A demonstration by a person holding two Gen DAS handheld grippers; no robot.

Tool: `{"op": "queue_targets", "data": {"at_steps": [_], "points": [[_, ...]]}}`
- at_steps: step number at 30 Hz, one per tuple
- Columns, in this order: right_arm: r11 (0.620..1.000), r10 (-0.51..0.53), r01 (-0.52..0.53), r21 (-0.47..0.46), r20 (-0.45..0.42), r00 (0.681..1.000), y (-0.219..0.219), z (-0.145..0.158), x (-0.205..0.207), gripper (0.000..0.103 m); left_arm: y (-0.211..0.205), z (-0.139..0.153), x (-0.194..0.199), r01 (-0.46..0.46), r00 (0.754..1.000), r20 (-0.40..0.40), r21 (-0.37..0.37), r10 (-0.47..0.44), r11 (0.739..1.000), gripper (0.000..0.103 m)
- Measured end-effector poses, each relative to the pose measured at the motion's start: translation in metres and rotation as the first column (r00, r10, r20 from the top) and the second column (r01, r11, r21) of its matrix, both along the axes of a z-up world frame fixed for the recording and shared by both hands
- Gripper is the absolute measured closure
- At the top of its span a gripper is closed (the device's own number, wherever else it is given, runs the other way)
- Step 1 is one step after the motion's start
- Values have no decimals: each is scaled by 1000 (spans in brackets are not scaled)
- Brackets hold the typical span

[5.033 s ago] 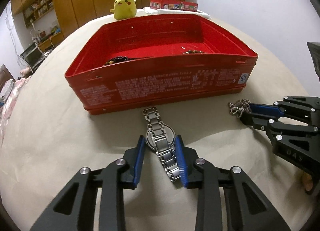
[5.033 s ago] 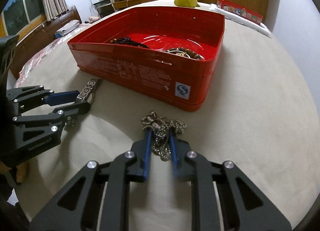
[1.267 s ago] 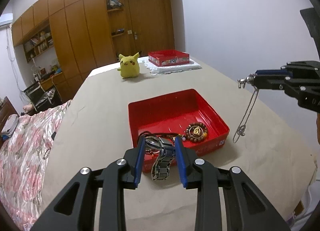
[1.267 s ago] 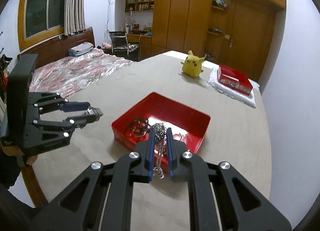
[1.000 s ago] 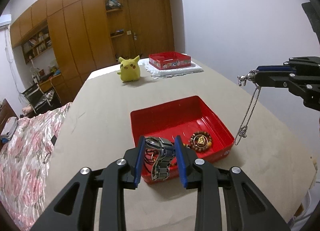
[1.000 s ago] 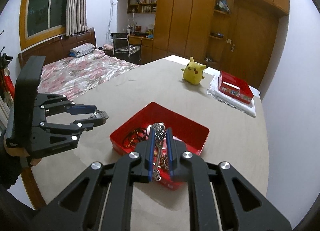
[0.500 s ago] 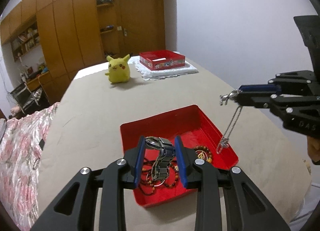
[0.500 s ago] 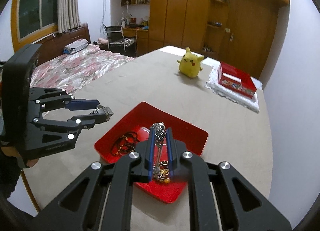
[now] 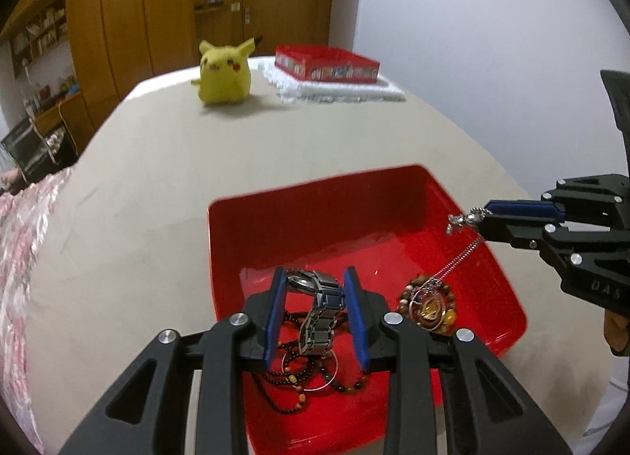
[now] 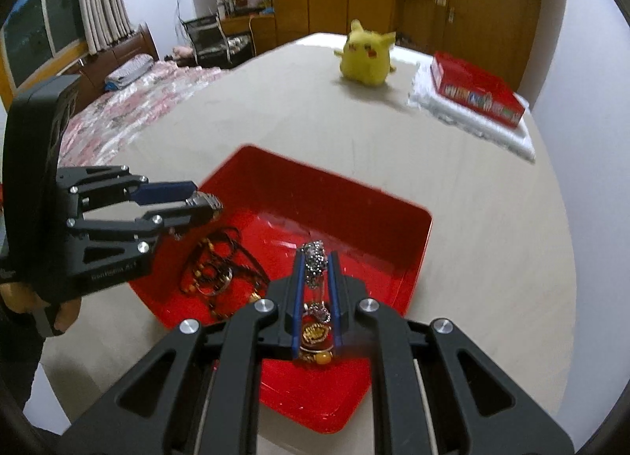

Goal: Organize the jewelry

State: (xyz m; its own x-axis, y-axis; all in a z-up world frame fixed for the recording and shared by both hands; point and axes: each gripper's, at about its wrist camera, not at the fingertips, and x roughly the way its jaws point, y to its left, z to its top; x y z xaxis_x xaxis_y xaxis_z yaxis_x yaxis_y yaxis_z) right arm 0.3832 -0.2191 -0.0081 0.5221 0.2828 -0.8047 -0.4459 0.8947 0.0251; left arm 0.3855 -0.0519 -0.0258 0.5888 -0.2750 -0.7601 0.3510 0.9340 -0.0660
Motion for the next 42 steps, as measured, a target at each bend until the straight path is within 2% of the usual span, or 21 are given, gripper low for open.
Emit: {"op": "queue_targets", "data": {"at_steps": [6, 17, 20, 23, 25, 28, 33, 36, 37, 38, 39, 40, 42], "points": [[1000, 3, -4, -17, -50, 999, 2, -26, 4, 94, -2, -24, 9, 12, 998, -67, -2, -12, 1000, 73], [998, 16, -22, -53, -118, 993, 8, -55, -1, 93, -5, -50, 12, 15, 994, -108, 23, -12, 1000, 72], [998, 22, -30, -58, -138, 990, 7, -61, -1, 90, -4, -50, 9, 14, 995, -102, 18, -12, 1000, 61], [997, 26, -36, -66, -147, 989, 8, -65, -5, 90, -3, -50, 7, 12, 995, -103, 19, -10, 1000, 59], [997, 25, -36, -68, -149, 989, 7, -66, -7, 84, -3, -50, 7, 9, 994, -105, 20, -7, 1000, 56], [997, 23, -33, -63, -150, 988, 5, -66, -10, 82, 0, -49, 5, 0, 994, -105, 13, 1, 1000, 52], [999, 7, -12, -39, -135, 991, -4, -55, -15, 78, 10, -35, -4, -20, 997, -75, -9, 20, 1000, 37], [1000, -10, 9, -13, -119, 993, -13, -45, -24, 64, 17, -20, -17, -32, 999, -44, -19, 31, 999, 24], [1000, -23, 23, 0, -103, 994, -17, -38, -31, 45, 20, -13, -25, -35, 999, -24, -24, 34, 999, 17], [999, -33, 33, 9, -87, 996, -19, -33, -37, 38, 22, -8, -30, -40, 999, -6, -24, 40, 999, 11], [999, -41, 43, 16, -73, 996, -20, -28, -43, 23, 25, -3, -37, -49, 999, 15, -22, 50, 999, 8], [998, -55, 57, 27, -55, 997, -23, -21, -53, 12, 28, 3, -46, -60, 998, 35, -24, 61, 998, 4], [997, -56, 59, 57, -49, 997, -27, -12, -66, 11, 34, 9, -59, -67, 997, 37, -40, 68, 997, 4]]}}
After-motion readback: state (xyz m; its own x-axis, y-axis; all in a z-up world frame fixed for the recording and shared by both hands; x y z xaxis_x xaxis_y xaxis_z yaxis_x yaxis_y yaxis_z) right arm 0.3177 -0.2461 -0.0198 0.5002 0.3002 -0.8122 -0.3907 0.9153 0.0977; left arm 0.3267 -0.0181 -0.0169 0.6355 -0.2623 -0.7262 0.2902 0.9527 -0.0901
